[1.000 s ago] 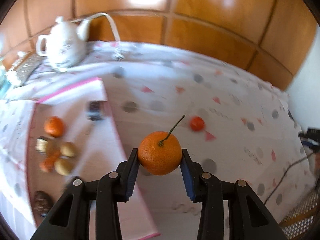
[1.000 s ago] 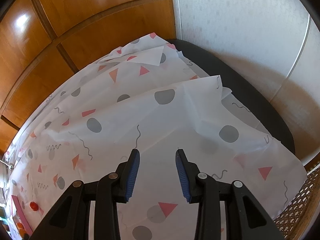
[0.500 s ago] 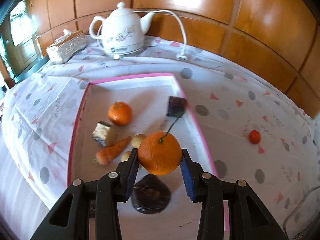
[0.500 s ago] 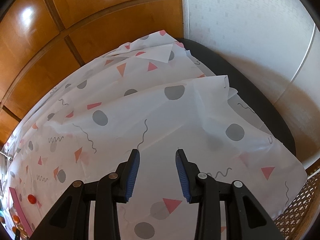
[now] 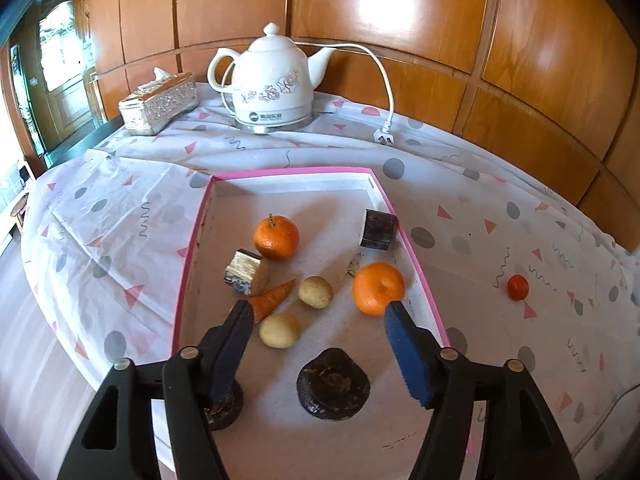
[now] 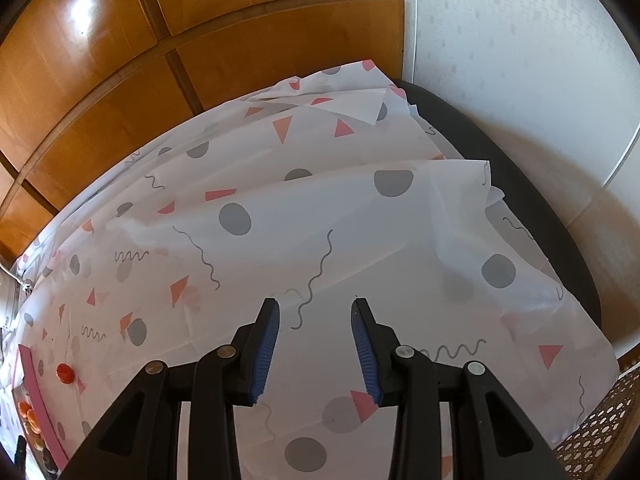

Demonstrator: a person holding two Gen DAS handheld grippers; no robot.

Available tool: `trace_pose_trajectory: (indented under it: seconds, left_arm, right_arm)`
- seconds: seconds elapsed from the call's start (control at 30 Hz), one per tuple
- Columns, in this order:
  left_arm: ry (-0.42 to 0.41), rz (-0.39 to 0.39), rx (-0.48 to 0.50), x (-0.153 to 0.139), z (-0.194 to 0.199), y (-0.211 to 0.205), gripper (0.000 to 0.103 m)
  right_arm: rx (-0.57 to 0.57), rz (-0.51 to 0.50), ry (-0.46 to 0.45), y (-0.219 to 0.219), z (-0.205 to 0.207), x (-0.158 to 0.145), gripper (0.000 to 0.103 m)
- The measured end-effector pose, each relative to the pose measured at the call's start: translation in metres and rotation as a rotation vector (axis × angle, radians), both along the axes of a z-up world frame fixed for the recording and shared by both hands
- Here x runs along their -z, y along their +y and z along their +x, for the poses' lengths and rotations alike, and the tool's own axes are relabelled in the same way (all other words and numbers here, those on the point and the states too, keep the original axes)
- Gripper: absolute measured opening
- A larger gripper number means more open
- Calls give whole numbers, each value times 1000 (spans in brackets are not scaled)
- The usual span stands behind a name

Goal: Organize fruits
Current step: 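Carry the mandarin into the pink tray and open the left tool, then move the right tool to the small red tomato and grasp it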

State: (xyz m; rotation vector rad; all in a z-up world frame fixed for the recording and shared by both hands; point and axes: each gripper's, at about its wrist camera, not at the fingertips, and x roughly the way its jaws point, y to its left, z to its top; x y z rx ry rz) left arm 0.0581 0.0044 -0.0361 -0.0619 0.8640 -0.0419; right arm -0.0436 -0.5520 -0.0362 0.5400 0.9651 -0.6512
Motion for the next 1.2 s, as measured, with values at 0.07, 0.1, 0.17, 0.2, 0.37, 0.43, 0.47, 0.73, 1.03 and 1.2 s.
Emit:
trace_pose_trajectory:
  seconds: [0.07, 0.1, 0.17, 0.2, 0.37, 0.43, 0.47, 0.73, 1.03, 1.2]
  left_arm:
    - [-2, -5, -8, -2, -4, 2, 80]
    - [-7, -8, -12, -3, -6, 3, 83]
    - [-30, 0, -27, -7, -11, 6, 91]
    - [-36, 4, -28, -8, -12, 6, 91]
    - [-47, 20, -31, -11, -16, 8, 93]
    - [-50, 28, -30, -11, -18, 8, 96]
    - [-53, 32, -33, -12, -19, 8, 99]
    - [-78, 36, -42, -16, -32, 13, 102]
    - [-69, 45, -54, -15, -39, 18, 103]
    - [-70, 48, -51, -15, -41, 17, 103]
  right_arm:
    - [-7, -2, -3, 0, 1, -1, 38]
    - [-31, -12, -22, 4, 2, -4, 38]
    - [-121, -53, -64, 18, 9, -13, 38]
    - [-173, -69, -68, 27, 14, -15, 37]
    - [-379, -159, -28, 72, 35, -15, 37]
    - [-415, -178, -12, 81, 38, -13, 37]
    - [-423, -185, -4, 83, 39, -12, 37]
    - [-456, -191, 22, 90, 41, -7, 37]
    - [-602, -172, 33, 120, 49, -1, 37]
    - [-687, -150, 55, 141, 52, 5, 37]
